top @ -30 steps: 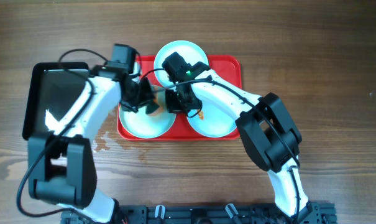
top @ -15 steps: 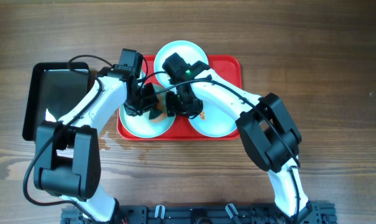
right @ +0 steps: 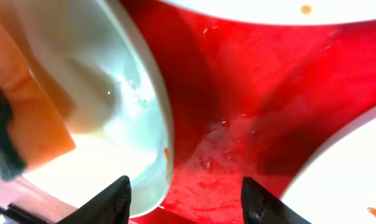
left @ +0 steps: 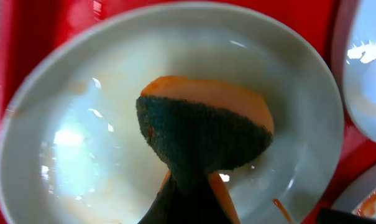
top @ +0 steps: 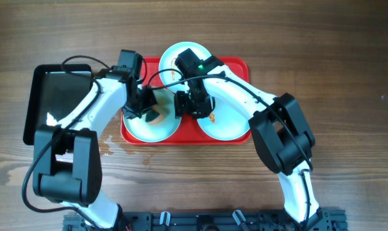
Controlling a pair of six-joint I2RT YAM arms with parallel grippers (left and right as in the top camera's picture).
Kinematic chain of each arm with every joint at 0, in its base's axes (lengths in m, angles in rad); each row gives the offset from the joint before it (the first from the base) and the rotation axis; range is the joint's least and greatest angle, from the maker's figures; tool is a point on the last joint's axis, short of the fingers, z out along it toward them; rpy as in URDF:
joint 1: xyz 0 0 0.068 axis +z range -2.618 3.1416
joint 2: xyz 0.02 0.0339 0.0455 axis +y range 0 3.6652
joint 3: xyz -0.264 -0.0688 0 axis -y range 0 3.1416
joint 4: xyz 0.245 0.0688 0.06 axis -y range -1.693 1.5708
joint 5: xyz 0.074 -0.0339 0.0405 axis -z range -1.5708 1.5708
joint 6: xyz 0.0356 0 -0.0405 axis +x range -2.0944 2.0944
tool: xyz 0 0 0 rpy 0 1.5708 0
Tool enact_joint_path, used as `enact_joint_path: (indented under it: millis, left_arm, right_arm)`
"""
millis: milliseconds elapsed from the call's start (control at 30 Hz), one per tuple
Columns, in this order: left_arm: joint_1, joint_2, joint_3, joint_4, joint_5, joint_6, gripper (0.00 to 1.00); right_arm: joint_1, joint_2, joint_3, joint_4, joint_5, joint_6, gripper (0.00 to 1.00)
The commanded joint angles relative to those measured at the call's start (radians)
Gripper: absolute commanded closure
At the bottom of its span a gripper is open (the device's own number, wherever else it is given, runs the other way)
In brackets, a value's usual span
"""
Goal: Clean dirty plates on tray and stack at the side
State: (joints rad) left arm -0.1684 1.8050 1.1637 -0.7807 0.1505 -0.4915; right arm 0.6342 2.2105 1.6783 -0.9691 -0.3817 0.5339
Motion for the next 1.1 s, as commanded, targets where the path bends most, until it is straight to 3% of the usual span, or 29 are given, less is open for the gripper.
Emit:
enact_joint_path:
  millis: [0,133,533,700,867,1067]
  left_arm:
    - [0.021,0.007,-0.014,-0.001,0.010,0.055,0.96]
    - [0.021,-0.006,-0.014,-0.004,0.064,0.122,0.96]
    - [0.020,-0.010,-0.015,-0.069,0.066,0.142,0.96]
    - [0.021,-0.010,-0.015,-0.076,-0.089,0.099,0.96]
    - [0.021,-0.013,-0.014,-0.057,-0.095,0.092,0.96]
    - [0.021,-0.052,0.023,-0.046,-0.095,0.095,0.96]
  right_arm:
    - [0.004,-0.034,0.023,0.008,-0.045,-0.006,0.45]
    - [0.004,-0.034,0.023,0.032,-0.058,0.018,0.46]
    - [0.004,-0.033,0.019,0.071,-0.053,0.038,0.49]
    - [0.010,-0.033,0.018,0.037,-0.060,0.077,0.52]
    - [0.016,-0.033,0.018,-0.009,-0.071,0.081,0.53]
    - [0.030,-0.033,0.018,-0.050,-0.092,0.250,0.56]
